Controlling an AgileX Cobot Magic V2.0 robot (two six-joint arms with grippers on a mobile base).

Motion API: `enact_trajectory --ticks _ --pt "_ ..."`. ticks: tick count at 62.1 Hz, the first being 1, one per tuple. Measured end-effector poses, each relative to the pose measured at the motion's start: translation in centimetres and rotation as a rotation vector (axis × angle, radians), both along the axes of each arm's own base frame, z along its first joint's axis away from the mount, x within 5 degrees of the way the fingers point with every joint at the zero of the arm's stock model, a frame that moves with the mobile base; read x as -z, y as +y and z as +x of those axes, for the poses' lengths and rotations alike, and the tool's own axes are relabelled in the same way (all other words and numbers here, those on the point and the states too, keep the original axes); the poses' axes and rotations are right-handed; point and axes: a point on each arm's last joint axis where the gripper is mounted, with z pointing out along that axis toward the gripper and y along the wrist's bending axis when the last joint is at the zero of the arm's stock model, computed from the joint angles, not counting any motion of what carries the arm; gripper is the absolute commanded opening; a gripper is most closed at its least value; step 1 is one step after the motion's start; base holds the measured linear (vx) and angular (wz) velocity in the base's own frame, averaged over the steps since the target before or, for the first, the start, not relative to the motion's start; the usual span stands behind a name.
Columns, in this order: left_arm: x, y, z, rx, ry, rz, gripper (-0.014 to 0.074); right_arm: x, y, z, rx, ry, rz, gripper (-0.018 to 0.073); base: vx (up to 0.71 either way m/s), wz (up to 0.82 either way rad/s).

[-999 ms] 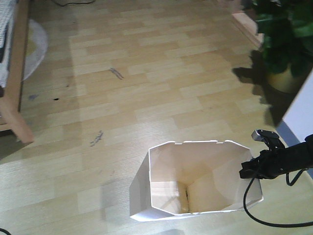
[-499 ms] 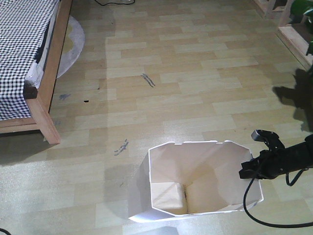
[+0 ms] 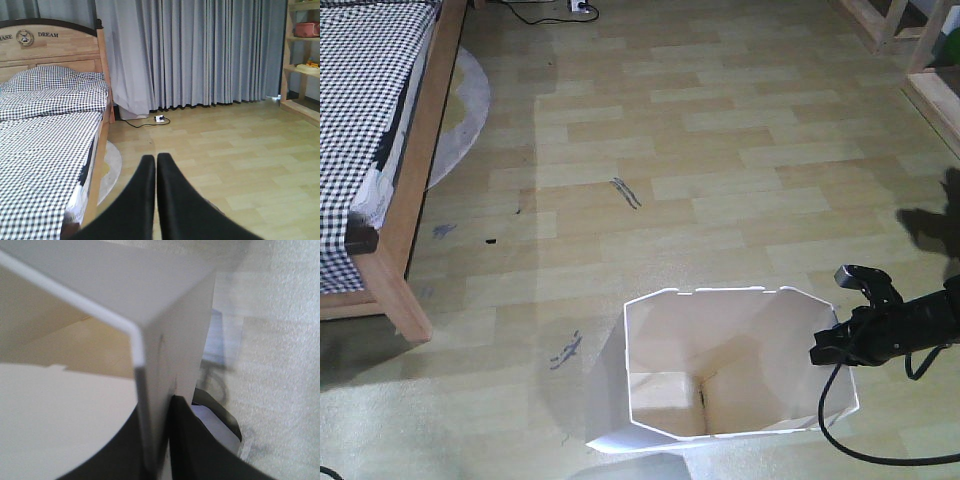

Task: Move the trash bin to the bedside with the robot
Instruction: 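Hold the bin in the right gripper while turning toward the bed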

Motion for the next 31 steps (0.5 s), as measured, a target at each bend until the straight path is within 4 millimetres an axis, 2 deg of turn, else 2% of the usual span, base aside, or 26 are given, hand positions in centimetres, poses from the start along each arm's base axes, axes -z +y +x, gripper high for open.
enact_trajectory --ticks 31 --pt "0.00 0.00 0.00 0.000 0.000 0.000 -0.0006 0.00 -0.01 0.00 0.000 0.000 -0.001 -0.0004 0.31 0.04"
